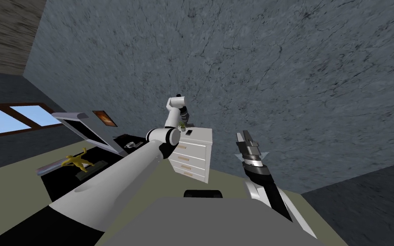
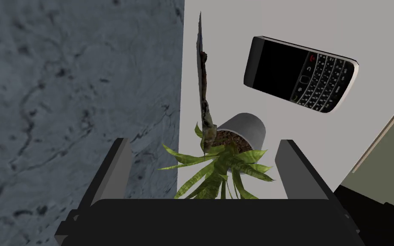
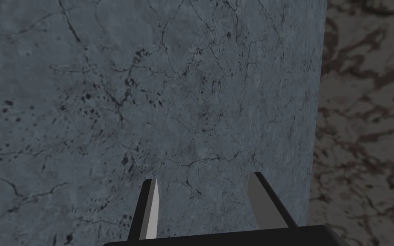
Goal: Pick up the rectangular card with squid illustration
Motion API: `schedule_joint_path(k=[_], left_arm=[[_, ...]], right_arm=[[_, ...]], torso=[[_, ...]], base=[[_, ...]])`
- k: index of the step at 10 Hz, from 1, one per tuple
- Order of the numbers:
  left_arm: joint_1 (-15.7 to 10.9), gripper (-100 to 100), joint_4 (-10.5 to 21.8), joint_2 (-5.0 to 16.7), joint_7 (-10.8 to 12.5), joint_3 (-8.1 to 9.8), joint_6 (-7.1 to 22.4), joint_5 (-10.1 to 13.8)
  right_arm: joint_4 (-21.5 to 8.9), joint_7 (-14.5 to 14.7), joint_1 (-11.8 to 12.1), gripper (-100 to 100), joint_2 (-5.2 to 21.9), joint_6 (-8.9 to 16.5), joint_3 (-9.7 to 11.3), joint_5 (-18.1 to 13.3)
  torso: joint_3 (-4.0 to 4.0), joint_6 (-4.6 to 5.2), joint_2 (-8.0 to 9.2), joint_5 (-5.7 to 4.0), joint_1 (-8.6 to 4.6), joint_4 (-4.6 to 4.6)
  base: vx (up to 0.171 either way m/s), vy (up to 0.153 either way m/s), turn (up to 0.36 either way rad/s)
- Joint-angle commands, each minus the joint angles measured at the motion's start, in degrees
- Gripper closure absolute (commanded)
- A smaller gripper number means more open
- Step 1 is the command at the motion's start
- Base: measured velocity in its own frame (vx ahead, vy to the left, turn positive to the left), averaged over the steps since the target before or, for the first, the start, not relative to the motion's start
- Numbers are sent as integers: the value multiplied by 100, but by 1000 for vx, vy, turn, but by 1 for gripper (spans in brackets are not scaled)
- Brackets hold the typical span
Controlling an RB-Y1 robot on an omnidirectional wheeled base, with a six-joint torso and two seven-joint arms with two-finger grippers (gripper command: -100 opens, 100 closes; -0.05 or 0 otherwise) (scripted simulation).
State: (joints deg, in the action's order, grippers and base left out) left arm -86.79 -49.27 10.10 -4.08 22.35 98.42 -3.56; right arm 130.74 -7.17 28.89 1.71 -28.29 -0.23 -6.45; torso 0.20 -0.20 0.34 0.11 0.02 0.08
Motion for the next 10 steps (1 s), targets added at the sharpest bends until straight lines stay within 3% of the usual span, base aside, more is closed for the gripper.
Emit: schedule_joint_path(k=[1, 6, 7, 8, 9, 10], left_arm=[[147, -100, 120, 135, 92, -60, -60, -189], [558, -100, 382, 122, 109, -209, -159, -532], [466, -100, 396, 170, 88, -188, -170, -496], [474, 0, 408, 168, 90, -190, -170, -501], [574, -100, 453, 151, 98, -224, -329, -493], [642, -100, 484, 139, 104, -247, -434, -488]], right_arm=[[0, 0, 0, 0, 0, 0, 0, 0], [0, 0, 2, 0, 1, 0, -1, 0], [0, 0, 1, 0, 1, 0, -1, 0], [0, 0, 1, 0, 1, 0, -1, 0], [0, 0, 1, 0, 1, 0, -1, 0], [0, 0, 1, 0, 1, 0, 0, 0]], torso=[[0, 0, 0, 0, 0, 0], [-48, 0, -77, 8, 33, -23], [-41, 1, -65, 8, 30, -20], [-33, 0, -52, 6, 26, -15], [-28, 1, -44, 5, 23, -13], [-28, 1, -45, 5, 19, -14]], base=[[44, -57, -23], [102, 16, -97], [16, 7, -7], [0, 0, 0], [16, -10, -13], [23, -21, -16]])
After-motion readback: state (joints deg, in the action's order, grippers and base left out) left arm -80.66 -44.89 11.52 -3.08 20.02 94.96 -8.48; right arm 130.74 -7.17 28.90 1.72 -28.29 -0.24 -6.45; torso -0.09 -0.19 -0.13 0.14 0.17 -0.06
